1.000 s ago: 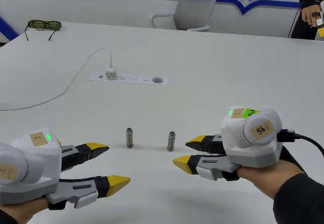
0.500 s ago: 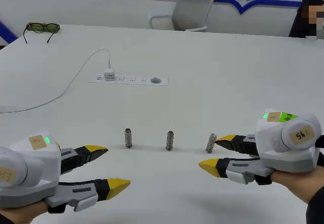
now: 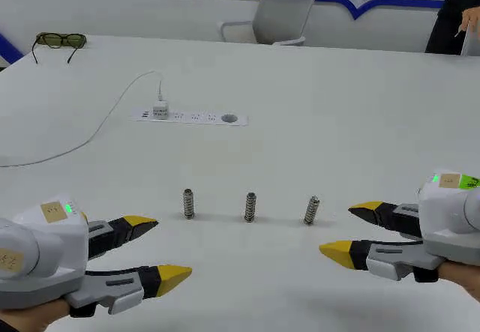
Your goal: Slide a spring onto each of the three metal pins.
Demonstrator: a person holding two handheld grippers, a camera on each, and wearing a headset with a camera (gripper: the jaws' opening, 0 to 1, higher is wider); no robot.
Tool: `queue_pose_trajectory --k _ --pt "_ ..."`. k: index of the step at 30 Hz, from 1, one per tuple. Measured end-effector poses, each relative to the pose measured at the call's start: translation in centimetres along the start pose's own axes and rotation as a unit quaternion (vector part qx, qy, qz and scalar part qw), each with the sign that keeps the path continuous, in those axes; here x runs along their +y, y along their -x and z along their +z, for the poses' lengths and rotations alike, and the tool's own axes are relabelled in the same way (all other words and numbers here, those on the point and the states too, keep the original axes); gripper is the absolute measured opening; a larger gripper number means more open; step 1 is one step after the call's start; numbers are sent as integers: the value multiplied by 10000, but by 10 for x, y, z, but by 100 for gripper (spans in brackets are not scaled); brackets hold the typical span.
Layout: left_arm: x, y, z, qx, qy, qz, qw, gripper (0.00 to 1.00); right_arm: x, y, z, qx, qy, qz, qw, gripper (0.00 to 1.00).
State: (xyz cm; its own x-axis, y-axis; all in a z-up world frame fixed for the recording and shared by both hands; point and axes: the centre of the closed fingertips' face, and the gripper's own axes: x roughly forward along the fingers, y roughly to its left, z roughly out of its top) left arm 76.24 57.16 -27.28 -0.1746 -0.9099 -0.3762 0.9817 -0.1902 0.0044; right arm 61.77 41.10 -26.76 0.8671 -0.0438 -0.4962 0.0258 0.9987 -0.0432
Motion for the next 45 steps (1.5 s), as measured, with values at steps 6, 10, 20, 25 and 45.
queue_pose_trajectory --k 6,10,20,25,45 --pt "0 1 -1 -2 26 2 10000 56 -2 5 -2 -122 13 3 9999 57" --pt "1 1 -2 -8 47 16 10000 56 -1 5 -6 -184 31 65 9998 59" --pt "4 -1 -4 -9 91 11 10000 56 -1 5 -10 -208 -15 108 9997 60" --pt "5 -2 -4 -18 102 16 9999 57 1 3 -13 -154 6 145 9998 60" --pt "7 -1 -3 39 82 55 9999 57 -2 3 -13 -192 -74 150 9997 61"
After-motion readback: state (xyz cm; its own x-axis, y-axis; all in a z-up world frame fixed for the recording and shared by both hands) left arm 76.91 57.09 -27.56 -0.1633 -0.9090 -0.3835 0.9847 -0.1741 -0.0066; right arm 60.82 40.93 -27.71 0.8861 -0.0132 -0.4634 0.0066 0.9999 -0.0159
